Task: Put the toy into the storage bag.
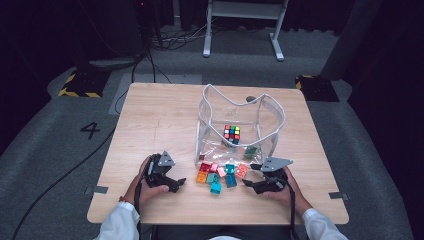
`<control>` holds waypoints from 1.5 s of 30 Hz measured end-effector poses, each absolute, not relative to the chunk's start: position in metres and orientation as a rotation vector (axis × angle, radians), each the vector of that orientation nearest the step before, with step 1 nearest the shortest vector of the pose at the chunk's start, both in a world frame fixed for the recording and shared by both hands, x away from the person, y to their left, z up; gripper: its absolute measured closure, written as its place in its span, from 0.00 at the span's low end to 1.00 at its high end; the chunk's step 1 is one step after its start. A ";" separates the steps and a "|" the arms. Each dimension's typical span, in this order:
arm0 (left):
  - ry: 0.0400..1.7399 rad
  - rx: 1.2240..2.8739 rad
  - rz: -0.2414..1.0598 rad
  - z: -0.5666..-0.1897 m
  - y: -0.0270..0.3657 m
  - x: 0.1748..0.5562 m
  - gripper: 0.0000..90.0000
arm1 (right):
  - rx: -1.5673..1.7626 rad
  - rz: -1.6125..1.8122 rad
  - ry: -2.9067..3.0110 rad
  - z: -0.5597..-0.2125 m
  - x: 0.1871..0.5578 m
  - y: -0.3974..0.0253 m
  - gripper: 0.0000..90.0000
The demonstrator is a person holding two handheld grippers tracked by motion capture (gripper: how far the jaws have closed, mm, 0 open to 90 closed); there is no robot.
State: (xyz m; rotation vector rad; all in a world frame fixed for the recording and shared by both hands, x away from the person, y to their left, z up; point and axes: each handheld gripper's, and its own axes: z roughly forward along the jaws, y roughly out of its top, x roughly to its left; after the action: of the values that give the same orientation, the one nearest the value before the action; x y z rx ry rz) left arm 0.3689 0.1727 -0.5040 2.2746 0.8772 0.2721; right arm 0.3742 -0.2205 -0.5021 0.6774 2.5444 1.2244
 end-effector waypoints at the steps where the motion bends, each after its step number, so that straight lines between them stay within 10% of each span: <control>1: 0.878 2.275 0.270 -0.504 0.173 0.369 0.04 | 0.722 1.211 2.555 -0.501 0.374 -0.218 0.33; 24: 0.872 2.281 0.287 -0.503 0.173 0.369 0.04 | 0.647 1.203 2.587 -0.501 0.370 -0.201 0.48; 45: 0.877 2.277 0.302 -0.504 0.173 0.369 0.04 | 0.715 1.263 2.431 -0.469 0.365 -0.293 0.48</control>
State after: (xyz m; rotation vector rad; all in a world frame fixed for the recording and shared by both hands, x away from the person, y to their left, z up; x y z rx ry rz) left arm 0.3689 0.1725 -0.5035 2.2769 0.8772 0.3020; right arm 0.3650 -0.2926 -0.4693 0.7151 2.4306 1.2631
